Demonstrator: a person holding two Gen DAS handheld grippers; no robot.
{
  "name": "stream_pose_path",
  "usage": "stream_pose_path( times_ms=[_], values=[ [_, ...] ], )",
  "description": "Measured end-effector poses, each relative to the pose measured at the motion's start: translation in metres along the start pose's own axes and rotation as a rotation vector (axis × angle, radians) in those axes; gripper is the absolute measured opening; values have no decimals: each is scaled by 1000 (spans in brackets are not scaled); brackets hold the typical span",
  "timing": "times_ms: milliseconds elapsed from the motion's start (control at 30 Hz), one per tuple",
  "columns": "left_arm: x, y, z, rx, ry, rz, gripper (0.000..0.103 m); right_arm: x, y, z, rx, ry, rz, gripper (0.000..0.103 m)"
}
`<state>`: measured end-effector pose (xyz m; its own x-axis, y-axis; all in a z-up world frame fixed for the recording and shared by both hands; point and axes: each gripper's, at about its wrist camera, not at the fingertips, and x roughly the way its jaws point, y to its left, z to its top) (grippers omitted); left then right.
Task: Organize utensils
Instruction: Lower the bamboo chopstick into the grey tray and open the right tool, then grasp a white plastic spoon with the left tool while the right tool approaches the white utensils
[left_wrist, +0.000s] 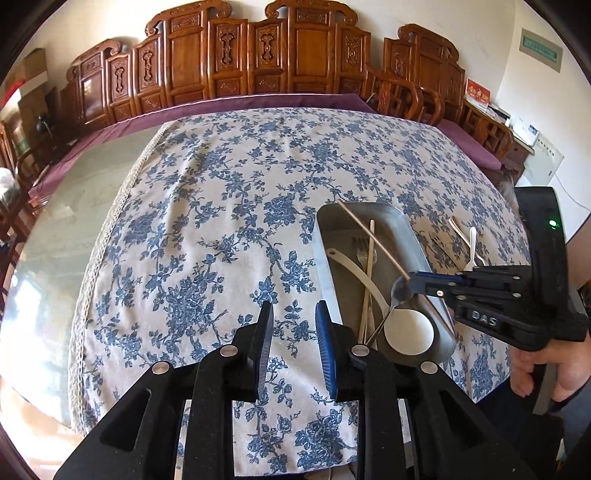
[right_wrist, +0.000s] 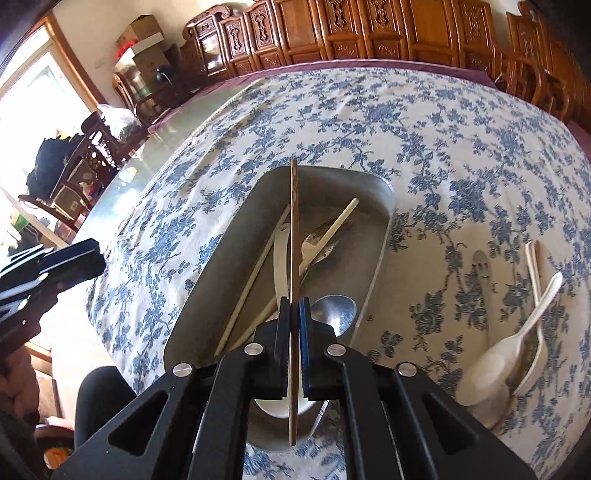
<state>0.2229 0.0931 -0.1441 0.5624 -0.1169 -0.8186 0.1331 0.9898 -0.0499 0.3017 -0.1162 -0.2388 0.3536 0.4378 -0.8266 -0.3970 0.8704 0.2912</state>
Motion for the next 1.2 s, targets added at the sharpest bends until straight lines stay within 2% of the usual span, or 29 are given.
stream_pose_path(
  times_ms=[433,767,833,900,1033,1100,1200],
  values=[
    [0,1,0,5,4,3,22,19,8,-8,20,40,10,6],
    [-4,-7,1,14,2,1,24,5,18,-6,-46,-37,49,9],
    [-4,-11,2,16,-1,-1,30,-2,14,-6,-56,-57,38,9],
    [-3,-15,3,21,-2,-8,32,-14,9,-7,-77,-91,3,18],
    [1,-28,5,34,-2,-23,40,-39,-11,-14,-116,-148,-59,23],
    [4,-38,7,45,0,-34,41,-52,-28,-18,-122,-173,-92,36],
    [9,-52,10,58,-3,-48,47,-68,-54,-24,-116,-196,-142,48]
  ],
)
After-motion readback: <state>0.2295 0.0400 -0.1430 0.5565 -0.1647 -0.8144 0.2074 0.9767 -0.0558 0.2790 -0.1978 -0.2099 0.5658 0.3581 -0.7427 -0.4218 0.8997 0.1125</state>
